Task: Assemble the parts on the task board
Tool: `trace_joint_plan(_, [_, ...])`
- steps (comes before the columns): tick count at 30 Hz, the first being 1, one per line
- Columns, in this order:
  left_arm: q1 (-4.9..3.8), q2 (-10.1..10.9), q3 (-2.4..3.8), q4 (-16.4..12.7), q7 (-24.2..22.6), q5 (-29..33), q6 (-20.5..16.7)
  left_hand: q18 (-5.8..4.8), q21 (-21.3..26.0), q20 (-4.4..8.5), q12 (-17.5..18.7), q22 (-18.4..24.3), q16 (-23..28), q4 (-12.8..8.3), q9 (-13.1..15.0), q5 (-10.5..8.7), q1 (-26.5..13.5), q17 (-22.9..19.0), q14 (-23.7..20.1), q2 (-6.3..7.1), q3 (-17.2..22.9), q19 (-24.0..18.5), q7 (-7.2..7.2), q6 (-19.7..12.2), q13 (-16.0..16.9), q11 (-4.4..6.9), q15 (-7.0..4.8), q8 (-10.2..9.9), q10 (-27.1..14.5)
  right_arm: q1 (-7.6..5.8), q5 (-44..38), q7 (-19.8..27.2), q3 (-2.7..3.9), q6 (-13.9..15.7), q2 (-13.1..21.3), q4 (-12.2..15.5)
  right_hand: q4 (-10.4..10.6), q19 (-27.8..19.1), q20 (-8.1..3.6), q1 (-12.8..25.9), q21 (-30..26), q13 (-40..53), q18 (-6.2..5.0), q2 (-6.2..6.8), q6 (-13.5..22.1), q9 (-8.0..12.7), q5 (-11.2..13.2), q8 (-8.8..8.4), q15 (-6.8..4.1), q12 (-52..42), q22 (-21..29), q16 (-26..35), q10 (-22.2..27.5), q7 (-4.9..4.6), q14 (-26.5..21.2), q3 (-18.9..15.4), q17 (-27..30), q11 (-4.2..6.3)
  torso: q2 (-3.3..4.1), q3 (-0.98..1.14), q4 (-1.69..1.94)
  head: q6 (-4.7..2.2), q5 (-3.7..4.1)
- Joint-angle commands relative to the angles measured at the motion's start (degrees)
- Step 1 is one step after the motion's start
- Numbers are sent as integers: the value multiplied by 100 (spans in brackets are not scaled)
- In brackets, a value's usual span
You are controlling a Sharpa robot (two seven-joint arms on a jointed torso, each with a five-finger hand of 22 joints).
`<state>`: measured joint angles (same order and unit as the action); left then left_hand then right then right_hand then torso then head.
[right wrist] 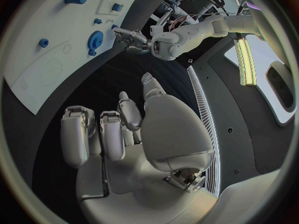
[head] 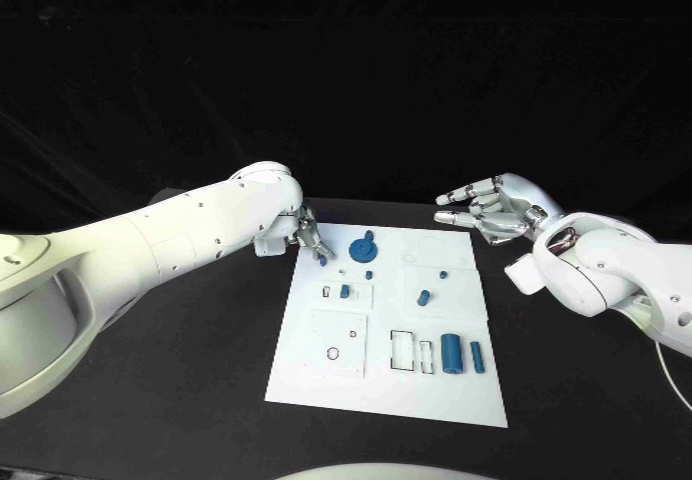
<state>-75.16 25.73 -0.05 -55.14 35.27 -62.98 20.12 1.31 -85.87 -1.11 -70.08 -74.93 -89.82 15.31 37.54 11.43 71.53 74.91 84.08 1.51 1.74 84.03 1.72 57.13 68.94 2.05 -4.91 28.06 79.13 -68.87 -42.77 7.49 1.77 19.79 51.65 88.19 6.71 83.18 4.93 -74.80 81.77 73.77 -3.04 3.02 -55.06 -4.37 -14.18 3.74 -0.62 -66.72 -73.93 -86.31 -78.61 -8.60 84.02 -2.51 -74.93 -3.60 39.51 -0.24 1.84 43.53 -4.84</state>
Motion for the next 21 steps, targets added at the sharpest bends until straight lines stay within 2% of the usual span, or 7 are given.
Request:
trace_joint_plan(1, [-1,-19,0,6,-84,34,83,-5,-32,28,-1,-1031,-18,-56,5,6,114,1509,592,-43,29,413,-2,22,-15,19,-55,31,43,4,-18,39,1,-86,-9,0,2,-38,6,-7,-33,-9,-39,-64,-25,-6,-3,23,-32,19,0,16,28,12,456,-40,-942,18,1,-3,0,7,-3])
trace_joint_plan(6, [0,-21,0,17,-113,58,67,1,-15,63,38,-1015,-18,-383,-15,55,724,1509,592,-224,473,406,-50,-58,-42,67,-96,-30,21,5,-18,42,1,-87,-9,1,2,-38,6,-7,-33,-9,-39,-64,-25,-6,-3,23,-32,19,0,16,28,12,456,-40,-942,18,-1,-2,-1,11,-4])
trace_joint_plan(9, [0,-20,0,22,-130,68,68,3,-1,80,85,-1004,-18,-628,-35,73,1084,1509,592,-217,934,401,-15,-131,-73,49,-92,-87,0,5,-18,45,1,-87,-9,1,2,-38,6,-7,-33,-9,-39,-64,-25,-6,-3,23,-32,19,0,16,28,12,456,-40,-942,18,0,-1,0,18,0])
trace_joint_plan(10, [0,-20,0,24,-135,76,72,4,4,76,98,-999,-18,-664,-36,72,1116,1509,592,-184,1057,399,3,-141,-83,34,-80,-95,-3,5,-18,45,1,-88,-9,2,2,-38,6,-7,-33,-9,-39,-64,-25,-6,-3,23,-32,19,0,16,28,12,456,-40,-942,18,1,-2,-1,19,-1])
trace_joint_plan(12, [0,-20,0,29,-151,117,83,4,18,19,131,-992,-18,-715,-9,50,980,1509,592,70,1715,395,35,-134,-115,-27,-31,-85,17,6,-18,47,1,-89,-9,3,2,-38,6,-7,-33,-9,-39,-64,-25,-6,-3,23,-32,19,0,16,28,12,456,-40,-942,18,1,-2,-1,19,-1])
trace_joint_plan(16, [0,-15,0,28,-188,153,55,8,26,11,144,-994,-18,-847,75,34,721,1509,592,378,2497,396,60,-149,-136,-33,-21,-32,41,6,-18,49,1,-90,-9,3,2,-38,6,-7,-33,-9,-39,-64,-25,-6,-3,23,-32,19,0,16,28,12,456,-40,-942,18,-2,-3,2,29,-1])
trace_joint_plan(21, [1,24,0,-21,-218,193,-101,8,28,14,138,-999,-18,-955,150,25,537,1509,592,502,2875,399,71,-149,-137,-20,-20,24,61,6,-18,49,1,-90,-6,4,2,-38,6,-7,-33,-9,-39,-64,-25,-6,-3,23,-32,19,0,16,28,12,456,-40,-942,18,-7,-2,2,26,0])
